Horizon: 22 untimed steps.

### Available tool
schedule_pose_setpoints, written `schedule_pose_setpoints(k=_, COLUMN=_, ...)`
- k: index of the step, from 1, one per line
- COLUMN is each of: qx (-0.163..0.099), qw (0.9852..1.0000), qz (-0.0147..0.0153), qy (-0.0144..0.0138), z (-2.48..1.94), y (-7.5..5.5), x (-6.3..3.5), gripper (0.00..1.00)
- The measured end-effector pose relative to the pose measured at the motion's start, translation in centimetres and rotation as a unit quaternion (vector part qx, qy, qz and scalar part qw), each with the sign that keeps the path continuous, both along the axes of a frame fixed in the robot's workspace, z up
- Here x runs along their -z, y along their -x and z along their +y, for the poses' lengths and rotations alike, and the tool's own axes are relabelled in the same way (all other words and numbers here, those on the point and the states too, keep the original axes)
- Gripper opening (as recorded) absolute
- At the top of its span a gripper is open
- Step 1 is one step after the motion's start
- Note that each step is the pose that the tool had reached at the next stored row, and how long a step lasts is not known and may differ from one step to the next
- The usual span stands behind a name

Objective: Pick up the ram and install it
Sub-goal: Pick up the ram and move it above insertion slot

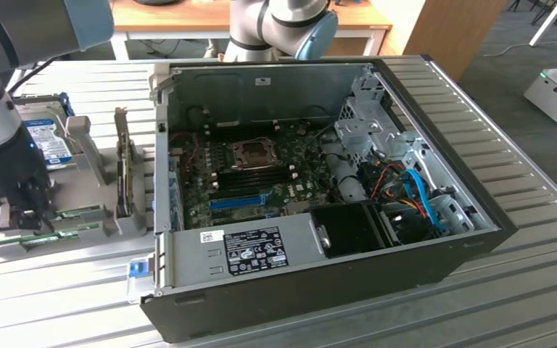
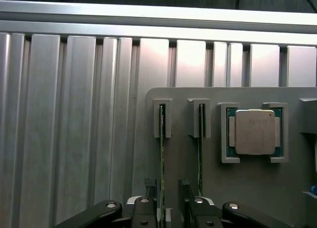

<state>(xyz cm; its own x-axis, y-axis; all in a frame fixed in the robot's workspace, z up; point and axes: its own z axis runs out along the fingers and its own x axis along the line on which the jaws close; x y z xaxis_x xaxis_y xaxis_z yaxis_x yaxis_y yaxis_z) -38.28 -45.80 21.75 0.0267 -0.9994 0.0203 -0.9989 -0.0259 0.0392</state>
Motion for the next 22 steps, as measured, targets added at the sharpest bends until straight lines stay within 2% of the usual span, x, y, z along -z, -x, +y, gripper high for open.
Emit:
schedule_pose_setpoints(k=7, qx=0.0, qw=1.0, qz=0.0, qy=0.0, z=-0.02, y=0.0, x=0.52, gripper=0.31)
schedule_pose_setpoints(k=13, qx=0.0, qw=1.0, qz=0.0, qy=0.0, z=-0.02, y=0.0, x=0.56, gripper=0.31)
schedule_pose_setpoints(k=22, qx=0.0, qw=1.0, qz=0.0, qy=0.0, z=-0.02, y=-1.0, x=0.56, gripper=0.31)
